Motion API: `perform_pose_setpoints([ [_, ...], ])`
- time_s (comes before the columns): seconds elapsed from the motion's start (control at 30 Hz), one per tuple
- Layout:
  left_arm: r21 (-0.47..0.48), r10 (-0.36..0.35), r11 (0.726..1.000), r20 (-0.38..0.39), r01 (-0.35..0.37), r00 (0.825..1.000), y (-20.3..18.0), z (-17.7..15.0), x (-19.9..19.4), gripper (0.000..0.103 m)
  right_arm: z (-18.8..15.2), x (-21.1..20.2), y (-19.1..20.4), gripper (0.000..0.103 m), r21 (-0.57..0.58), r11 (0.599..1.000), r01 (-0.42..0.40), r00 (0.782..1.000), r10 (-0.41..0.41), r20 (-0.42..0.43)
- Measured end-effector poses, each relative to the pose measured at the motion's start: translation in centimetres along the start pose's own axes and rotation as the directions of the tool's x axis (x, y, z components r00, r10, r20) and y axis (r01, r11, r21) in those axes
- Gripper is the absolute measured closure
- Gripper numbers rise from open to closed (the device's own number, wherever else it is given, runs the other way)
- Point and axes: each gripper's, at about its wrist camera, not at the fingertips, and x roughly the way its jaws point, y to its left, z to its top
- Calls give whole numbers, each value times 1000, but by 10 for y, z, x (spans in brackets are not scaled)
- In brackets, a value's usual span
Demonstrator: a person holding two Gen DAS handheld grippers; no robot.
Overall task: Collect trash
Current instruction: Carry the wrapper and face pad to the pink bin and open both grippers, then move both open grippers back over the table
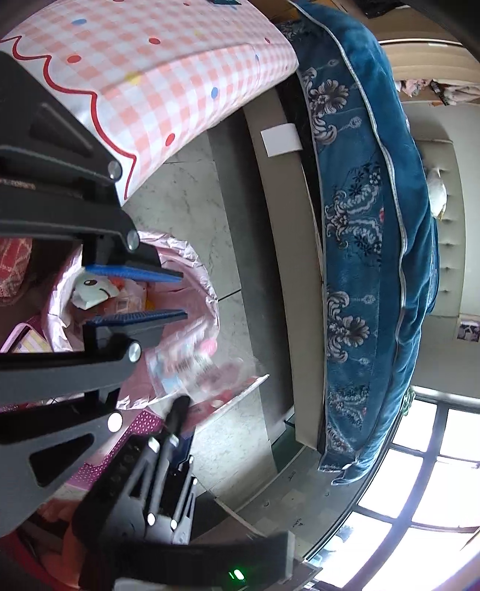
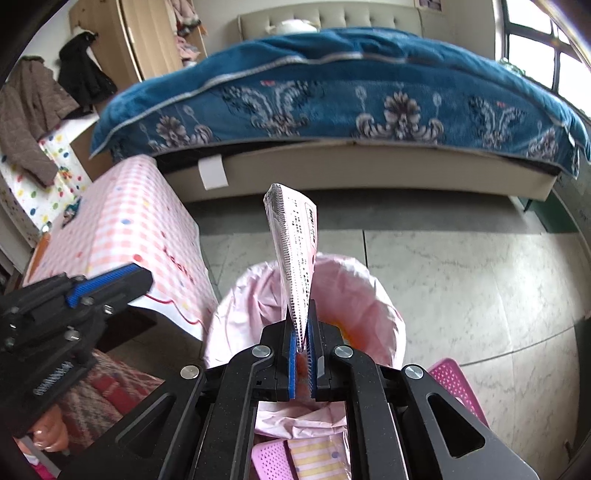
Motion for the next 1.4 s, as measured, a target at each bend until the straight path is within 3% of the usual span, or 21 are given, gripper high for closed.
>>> perform_pose_setpoints([
  [0.03, -9, 11, 1000, 7, -11, 1000, 3, 0, -3, 71, 0, 5, -6, 77, 18, 1000, -3, 1000, 3, -19],
  [0.07, -16, 23, 1000, 14, -23, 1000, 6, 1, -6, 66, -1, 4, -3, 50, 20, 1000, -2, 1000, 3, -16],
  [0.1, -23, 37, 999, 25, -37, 999, 9, 1, -10, 60, 0, 1, -6, 41, 26, 1000, -6, 1000, 6, -6],
  [0.13, -33, 56, 998, 40, -55, 998, 15, 1, -17, 58, 1, 1, -5, 39, 26, 1000, -6, 1000, 6, -4],
  [0.33, -101, 120, 989, 98, -110, 988, 43, -6, -54, 46, 7, -17, -7, 39, 32, 999, -19, 999, 17, 48],
  [0.87, -238, 321, 929, 138, -283, 937, 105, -44, -134, 43, 21, -35, 75, 39, -122, 984, -128, 989, 137, 60],
  [1.1, -292, 407, 888, 141, -355, 903, 129, -64, -166, 41, 20, -41, 125, 39, -223, 952, -208, 974, 223, 44],
  [1.4, -387, 538, 796, 100, -466, 837, 157, -100, -217, 39, 17, -54, 200, 39, -393, 862, -320, 934, 356, 20],
])
